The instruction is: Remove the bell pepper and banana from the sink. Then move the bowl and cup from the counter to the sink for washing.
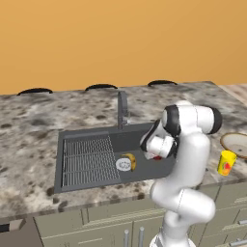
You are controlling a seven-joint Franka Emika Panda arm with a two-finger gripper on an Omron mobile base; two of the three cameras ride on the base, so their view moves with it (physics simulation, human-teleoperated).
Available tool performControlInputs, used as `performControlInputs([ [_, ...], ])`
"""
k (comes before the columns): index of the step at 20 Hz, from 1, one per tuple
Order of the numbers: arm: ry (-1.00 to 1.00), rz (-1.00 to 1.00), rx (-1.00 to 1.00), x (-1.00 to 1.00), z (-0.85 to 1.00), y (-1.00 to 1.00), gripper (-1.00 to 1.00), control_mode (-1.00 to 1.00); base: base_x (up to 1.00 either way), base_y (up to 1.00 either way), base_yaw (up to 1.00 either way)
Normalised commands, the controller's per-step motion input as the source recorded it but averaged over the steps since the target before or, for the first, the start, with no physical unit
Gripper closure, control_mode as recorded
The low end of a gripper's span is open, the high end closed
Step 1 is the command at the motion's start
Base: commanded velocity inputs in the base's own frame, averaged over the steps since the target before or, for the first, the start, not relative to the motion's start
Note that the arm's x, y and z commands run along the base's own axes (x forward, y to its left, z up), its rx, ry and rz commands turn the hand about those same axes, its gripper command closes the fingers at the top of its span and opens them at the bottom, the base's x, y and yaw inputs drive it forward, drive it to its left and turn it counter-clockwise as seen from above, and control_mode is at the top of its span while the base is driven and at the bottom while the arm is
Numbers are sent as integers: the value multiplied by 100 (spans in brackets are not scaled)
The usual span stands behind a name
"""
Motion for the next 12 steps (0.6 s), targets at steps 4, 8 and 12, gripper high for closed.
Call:
performControlInputs([
  [4,0,0,0,-17,42,-13,100,-100,0,0,0],
  [8,0,0,0,-22,44,-9,100,-100,0,0,0],
  [12,0,0,0,-4,60,2,100,-100,0,0,0],
])
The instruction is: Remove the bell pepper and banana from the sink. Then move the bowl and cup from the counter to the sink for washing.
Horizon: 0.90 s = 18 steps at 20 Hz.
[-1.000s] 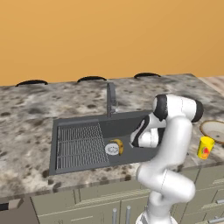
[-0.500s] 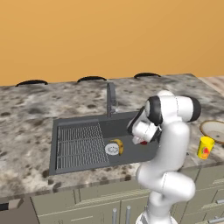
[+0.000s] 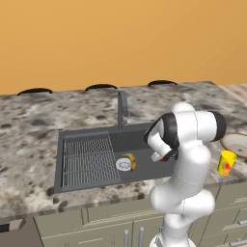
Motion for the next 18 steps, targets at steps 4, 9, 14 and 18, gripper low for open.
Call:
performControlInputs([
  [4,0,0,0,0,60,0,100,-100,0,0,0],
  [9,2,0,0,0,61,0,100,-100,0,0,0],
  [14,9,0,0,3,61,0,100,-100,0,0,0],
  [18,10,0,0,13,64,0,100,-100,0,0,0],
])
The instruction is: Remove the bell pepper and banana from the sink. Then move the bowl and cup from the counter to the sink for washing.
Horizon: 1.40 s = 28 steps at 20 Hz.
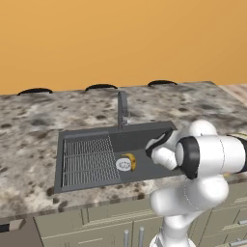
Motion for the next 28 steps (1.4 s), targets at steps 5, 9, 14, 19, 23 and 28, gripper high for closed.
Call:
performControlInputs([
  [5,13,0,0,20,64,-2,100,-100,0,0,0],
  [9,11,0,0,7,59,-6,100,-100,0,0,0],
  [14,13,0,0,6,59,-7,100,-100,0,0,0],
  [19,5,0,3,-12,49,-13,100,-100,0,0,0],
  [23,1,0,1,-2,43,-18,100,-100,0,0,0],
  [28,12,-5,0,5,37,-22,100,-100,0,0,0],
])
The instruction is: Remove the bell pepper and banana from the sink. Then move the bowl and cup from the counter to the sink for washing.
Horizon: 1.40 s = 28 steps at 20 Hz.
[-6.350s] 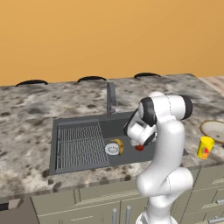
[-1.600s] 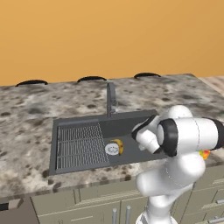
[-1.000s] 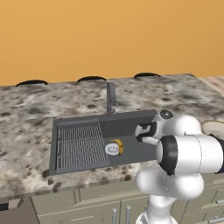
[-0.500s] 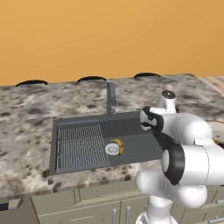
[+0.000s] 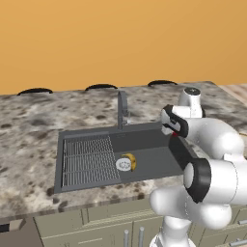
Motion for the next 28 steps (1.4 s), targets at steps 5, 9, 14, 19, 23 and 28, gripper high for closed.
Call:
performControlInputs([
  [5,16,-8,0,13,23,-29,100,-100,0,0,0],
  [9,11,-4,0,10,11,-35,100,-100,0,0,0],
  [14,9,-1,0,17,1,-37,100,-100,0,0,0],
  [19,2,0,0,15,-3,-40,100,-100,0,0,0],
  [23,0,0,0,17,-10,-41,100,-100,0,0,0],
  [28,0,0,0,19,-11,-41,100,-100,0,0,0],
])
